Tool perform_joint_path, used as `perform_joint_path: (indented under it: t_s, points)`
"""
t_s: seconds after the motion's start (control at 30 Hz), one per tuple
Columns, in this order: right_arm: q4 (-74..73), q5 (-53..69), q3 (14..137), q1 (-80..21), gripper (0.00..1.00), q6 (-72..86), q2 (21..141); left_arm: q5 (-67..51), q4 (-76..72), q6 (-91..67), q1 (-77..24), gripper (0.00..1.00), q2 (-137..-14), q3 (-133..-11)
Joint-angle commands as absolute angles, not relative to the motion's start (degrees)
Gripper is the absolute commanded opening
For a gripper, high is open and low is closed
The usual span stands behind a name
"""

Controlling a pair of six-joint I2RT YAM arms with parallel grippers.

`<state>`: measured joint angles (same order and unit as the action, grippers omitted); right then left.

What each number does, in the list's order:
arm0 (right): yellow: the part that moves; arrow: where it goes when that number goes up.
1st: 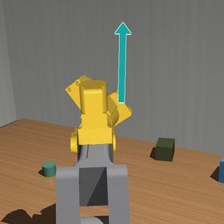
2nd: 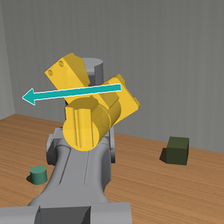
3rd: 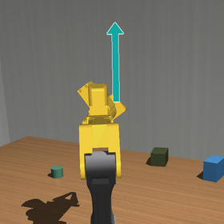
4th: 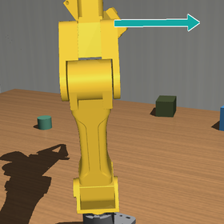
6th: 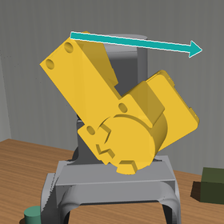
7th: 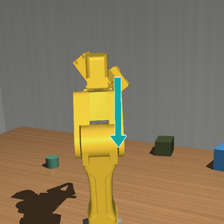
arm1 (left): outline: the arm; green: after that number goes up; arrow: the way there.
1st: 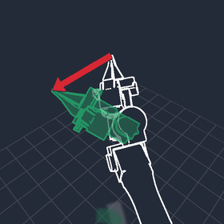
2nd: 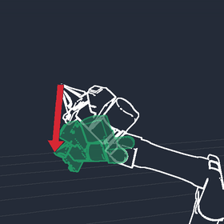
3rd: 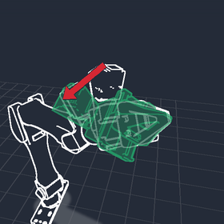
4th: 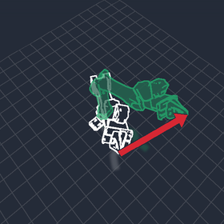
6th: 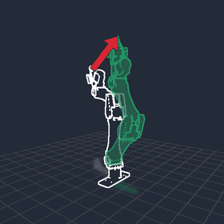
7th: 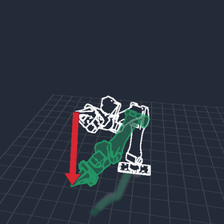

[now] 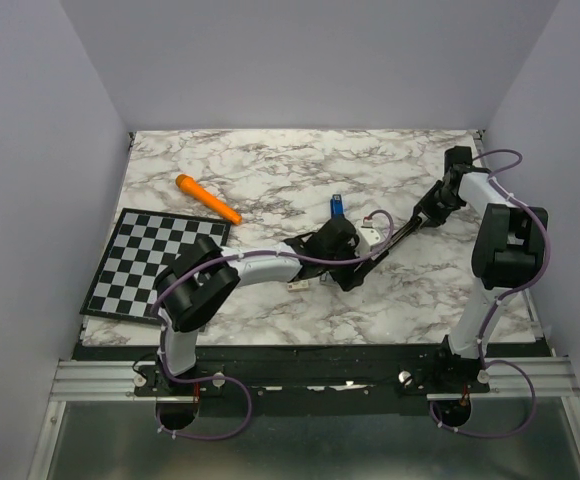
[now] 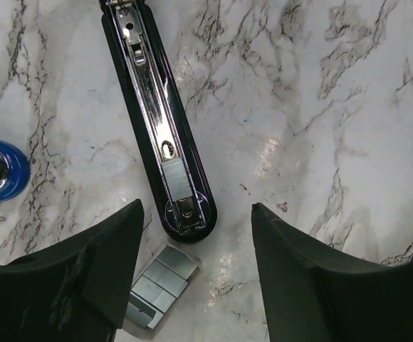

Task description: Load the staples into the stapler

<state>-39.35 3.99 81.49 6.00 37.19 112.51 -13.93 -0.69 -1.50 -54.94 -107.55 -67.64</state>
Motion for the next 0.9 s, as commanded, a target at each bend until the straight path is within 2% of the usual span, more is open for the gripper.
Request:
perform_joint_path:
  t_s: [0.0, 0.1, 0.13, 0.17, 0.2, 0.27, 0.3, 0.33, 0.37, 0.4, 0.5, 0.57, 0.63, 0.87]
  points:
    - [-40.1, 3.0, 81.7, 6.1, 0.44, 37.1, 114.0, -10.6, -0.9, -0.8, -56.1, 0.66, -109.8, -69.3]
    - [-40.2, 2.5, 81.3, 6.1, 0.43, 37.1, 113.4, -9.2, -1.7, -1.0, -56.3, 0.47, -110.8, -69.3]
    - [-40.3, 2.4, 81.2, 6.1, 0.43, 37.1, 113.3, -8.8, -1.7, -1.0, -56.5, 0.46, -111.1, -69.4]
    - [-40.2, 2.4, 81.1, 6.1, 0.36, 37.1, 112.9, -8.6, -1.7, -1.0, -56.6, 0.46, -111.4, -69.6]
    - [-40.3, 2.4, 81.0, 6.1, 0.35, 37.0, 112.8, -8.4, -1.8, -1.1, -56.6, 0.38, -112.0, -69.9]
    - [-40.4, 2.3, 80.9, 6.1, 0.35, 36.9, 112.2, -8.4, -1.7, -1.1, -56.6, 0.34, -112.5, -70.1]
    - [-40.7, 2.3, 80.9, 6.1, 0.29, 36.8, 112.0, -8.5, -1.7, -1.1, -56.6, 0.28, -113.0, -70.5]
    - [-40.6, 2.6, 80.9, 6.1, 0.23, 36.5, 111.6, -8.4, -1.6, -1.3, -56.7, 0.27, -113.3, -70.6]
    - [-40.7, 2.7, 81.0, 6.1, 0.23, 36.4, 111.4, -8.4, -1.6, -1.3, -56.7, 0.27, -113.3, -70.7]
    - [-40.9, 2.9, 80.9, 6.1, 0.21, 36.3, 110.9, -8.3, -1.8, -1.4, -56.7, 0.21, -113.6, -70.7]
    - [-40.8, 3.3, 80.2, 6.2, 0.14, 36.3, 109.3, -8.3, -1.9, -1.6, -56.7, 0.18, -113.7, -70.8]
    - [-40.7, 3.7, 79.7, 6.1, 0.14, 36.4, 108.4, -8.6, -1.9, -1.8, -56.6, 0.12, -113.6, -70.8]
    - [-40.5, 4.6, 78.6, 6.0, 0.05, 36.1, 106.3, -8.9, -2.1, -1.9, -56.7, 0.05, -113.6, -70.8]
    - [-38.7, 6.3, 72.9, 4.2, 0.05, 36.6, 97.6, -8.7, -2.7, -2.6, -56.7, 0.01, -113.7, -70.0]
